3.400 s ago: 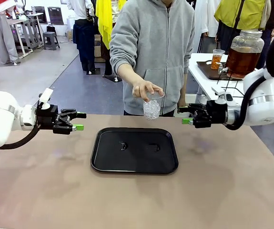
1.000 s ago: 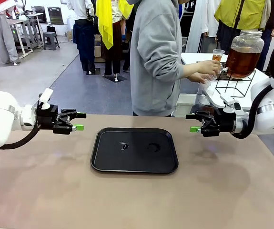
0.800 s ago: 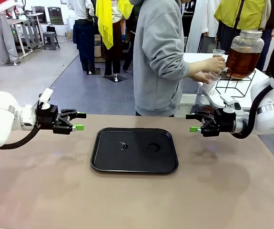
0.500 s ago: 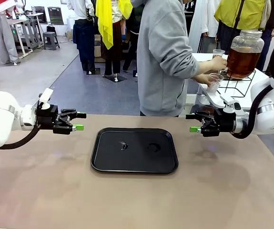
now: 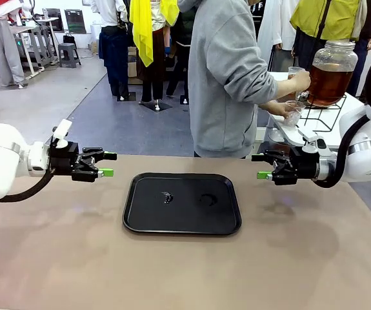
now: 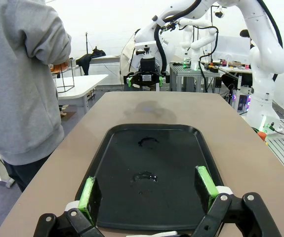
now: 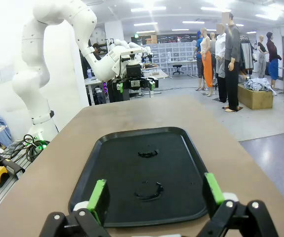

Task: Pour the drink into the iced cup.
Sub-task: Open the gripper to release the iced cup you were holding.

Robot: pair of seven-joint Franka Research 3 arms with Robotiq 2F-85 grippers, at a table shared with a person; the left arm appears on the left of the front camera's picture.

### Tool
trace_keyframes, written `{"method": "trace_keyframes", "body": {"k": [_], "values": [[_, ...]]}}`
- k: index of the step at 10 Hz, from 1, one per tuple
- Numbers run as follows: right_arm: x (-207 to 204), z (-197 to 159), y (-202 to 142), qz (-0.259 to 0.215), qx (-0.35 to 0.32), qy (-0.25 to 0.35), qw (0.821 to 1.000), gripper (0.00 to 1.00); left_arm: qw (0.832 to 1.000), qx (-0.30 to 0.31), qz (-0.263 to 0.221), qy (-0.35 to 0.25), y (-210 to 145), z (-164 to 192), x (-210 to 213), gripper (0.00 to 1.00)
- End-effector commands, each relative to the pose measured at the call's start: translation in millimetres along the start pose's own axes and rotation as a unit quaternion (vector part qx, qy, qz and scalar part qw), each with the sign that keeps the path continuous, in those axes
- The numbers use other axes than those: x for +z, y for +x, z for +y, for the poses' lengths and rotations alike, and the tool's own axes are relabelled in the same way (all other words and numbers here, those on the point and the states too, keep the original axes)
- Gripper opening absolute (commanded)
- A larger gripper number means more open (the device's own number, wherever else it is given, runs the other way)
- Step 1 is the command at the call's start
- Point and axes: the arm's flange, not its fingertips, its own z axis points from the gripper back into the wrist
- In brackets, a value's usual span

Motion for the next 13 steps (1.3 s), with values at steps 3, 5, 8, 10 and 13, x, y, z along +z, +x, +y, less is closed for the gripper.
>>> {"method": "trace_keyframes", "body": {"k": [3,5,8,10,13], "values": [[-1.0,-0.2,3.1,0.001,-0.003,0.001,1.0,1.0,1.0,0.001,0.0,0.0,2.0,0.2,-0.7,1.0],[-1.0,-0.2,3.1,0.001,-0.003,0.001,1.0,1.0,1.0,0.001,0.0,0.0,2.0,0.2,-0.7,1.0],[-1.0,-0.2,3.1,0.001,-0.003,0.001,1.0,1.0,1.0,0.001,0.0,0.0,2.0,0.2,-0.7,1.0],[-1.0,-0.2,3.1,0.001,-0.003,0.001,1.0,1.0,1.0,0.001,0.0,0.0,2.0,0.2,-0.7,1.0],[-1.0,-0.2,3.1,0.001,-0.003,0.001,1.0,1.0,1.0,0.001,0.0,0.0,2.0,0.2,-0.7,1.0]]}}
